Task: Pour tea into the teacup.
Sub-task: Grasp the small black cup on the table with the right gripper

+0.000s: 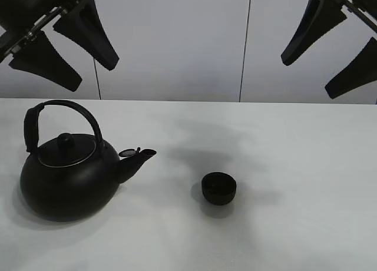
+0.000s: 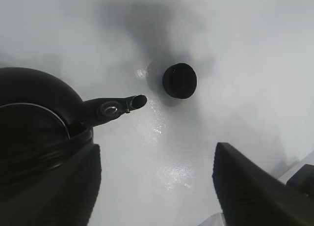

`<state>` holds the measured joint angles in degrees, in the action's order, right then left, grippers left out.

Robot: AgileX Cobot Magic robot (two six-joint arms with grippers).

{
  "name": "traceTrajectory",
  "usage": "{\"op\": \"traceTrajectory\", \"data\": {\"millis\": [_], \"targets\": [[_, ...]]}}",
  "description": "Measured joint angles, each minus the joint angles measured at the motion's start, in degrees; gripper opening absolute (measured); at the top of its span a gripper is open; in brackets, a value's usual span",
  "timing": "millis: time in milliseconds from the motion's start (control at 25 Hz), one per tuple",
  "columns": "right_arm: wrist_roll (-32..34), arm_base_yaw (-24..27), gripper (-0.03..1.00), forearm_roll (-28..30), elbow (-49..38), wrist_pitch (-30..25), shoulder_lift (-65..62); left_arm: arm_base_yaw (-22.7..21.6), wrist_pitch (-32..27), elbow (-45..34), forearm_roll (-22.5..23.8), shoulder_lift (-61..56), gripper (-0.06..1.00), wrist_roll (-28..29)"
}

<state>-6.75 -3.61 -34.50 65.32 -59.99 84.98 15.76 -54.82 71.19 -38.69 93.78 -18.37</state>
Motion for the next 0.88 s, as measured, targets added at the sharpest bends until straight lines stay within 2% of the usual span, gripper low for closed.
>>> {"op": "traceTrajectory", "data": {"millis": [200, 400, 520, 640, 760, 880], "targets": [[-0.52, 0.00, 0.47, 0.00, 0.00, 0.00, 0.00, 0.00, 0.00, 0.00, 0.00, 0.00, 0.48, 0.00], [-6.99, 0.00, 0.48, 0.10, 1.24, -0.44, 0.00, 0.00, 0.00, 0.00, 0.00, 0.00, 0.48, 0.00], [-10.33, 0.00, 0.56, 0.04, 5.34, -3.01, 0.00, 0.00, 0.00, 0.00, 0.00, 0.00, 0.48, 0.00], [-12.55, -0.05, 0.59, 0.04, 9.31, -7.80, 0.00, 0.00, 0.00, 0.00, 0.00, 0.00, 0.48, 0.00], [-12.63, -2.05, 0.59, 1.36, 10.76, -9.44, 0.00, 0.00, 0.02, 0.00, 0.00, 0.00, 0.48, 0.00], [-11.31, -8.05, 0.60, 6.96, 10.82, -9.26, 0.00, 0.00, 0.02, 0.00, 0.00, 0.00, 0.48, 0.00]]}}
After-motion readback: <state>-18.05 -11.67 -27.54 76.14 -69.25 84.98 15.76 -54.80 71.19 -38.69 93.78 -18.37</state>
